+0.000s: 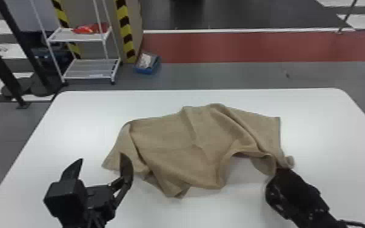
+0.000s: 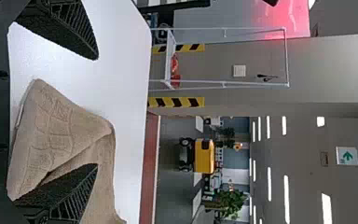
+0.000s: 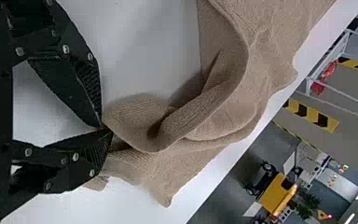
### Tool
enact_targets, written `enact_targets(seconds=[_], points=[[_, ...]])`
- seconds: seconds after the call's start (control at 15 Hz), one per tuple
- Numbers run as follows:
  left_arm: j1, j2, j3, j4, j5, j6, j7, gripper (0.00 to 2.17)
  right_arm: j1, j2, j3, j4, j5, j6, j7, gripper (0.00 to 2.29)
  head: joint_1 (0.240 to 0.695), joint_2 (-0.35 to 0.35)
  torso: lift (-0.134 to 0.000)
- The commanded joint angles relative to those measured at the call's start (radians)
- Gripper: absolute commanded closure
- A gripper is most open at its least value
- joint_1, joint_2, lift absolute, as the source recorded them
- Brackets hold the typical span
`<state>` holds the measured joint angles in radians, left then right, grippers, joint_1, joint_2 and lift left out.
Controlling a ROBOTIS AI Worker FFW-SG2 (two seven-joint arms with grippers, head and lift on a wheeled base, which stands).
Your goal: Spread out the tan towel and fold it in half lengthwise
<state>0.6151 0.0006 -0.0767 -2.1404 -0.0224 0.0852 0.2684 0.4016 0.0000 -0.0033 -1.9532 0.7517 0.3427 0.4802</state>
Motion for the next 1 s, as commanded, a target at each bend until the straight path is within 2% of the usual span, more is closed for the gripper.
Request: enact_targets(seconds=[0.0,0.27,0.4,0.6,0.73,0.87,0.93], points=[[0.000,-0.003,0.000,0.001,0.001,0.000,0.000,0.05,-0.001,0.001,-0.004,-0.004,0.000,0.013,-0.002,1.29,0.695,0.031,-0.123],[0.000,-0.003,0.000,0.001,0.001,0.000,0.000,0.05,-0.023,0.001,-0.017,-0.001,-0.019,0.034,0.008,1.33,0.695,0.019,-0.123],[0.000,-0.003,0.000,0.001,0.001,0.000,0.000,0.05,-0.023,0.001,-0.038,-0.024,-0.052,0.031,0.009,1.33,0.695,0.016,-0.123],[0.003,-0.003,0.003,-0.003,0.002,0.000,0.002,0.05,-0.029,0.001,-0.170,-0.141,-0.146,0.040,0.075,1.33,0.695,0.002,-0.123],[0.003,-0.003,0.002,-0.003,0.002,0.000,0.000,0.05,-0.040,0.001,-0.268,-0.205,-0.175,0.065,0.124,1.33,0.695,-0.026,-0.123],[-0.002,-0.003,-0.006,0.002,0.002,0.000,-0.002,0.05,-0.035,0.001,-0.330,-0.239,-0.198,0.080,0.155,1.33,0.695,-0.092,-0.123],[-0.005,-0.003,-0.009,0.005,0.002,0.000,-0.002,0.05,-0.029,0.001,-0.331,-0.243,-0.198,0.080,0.179,1.33,0.695,-0.117,-0.123]])
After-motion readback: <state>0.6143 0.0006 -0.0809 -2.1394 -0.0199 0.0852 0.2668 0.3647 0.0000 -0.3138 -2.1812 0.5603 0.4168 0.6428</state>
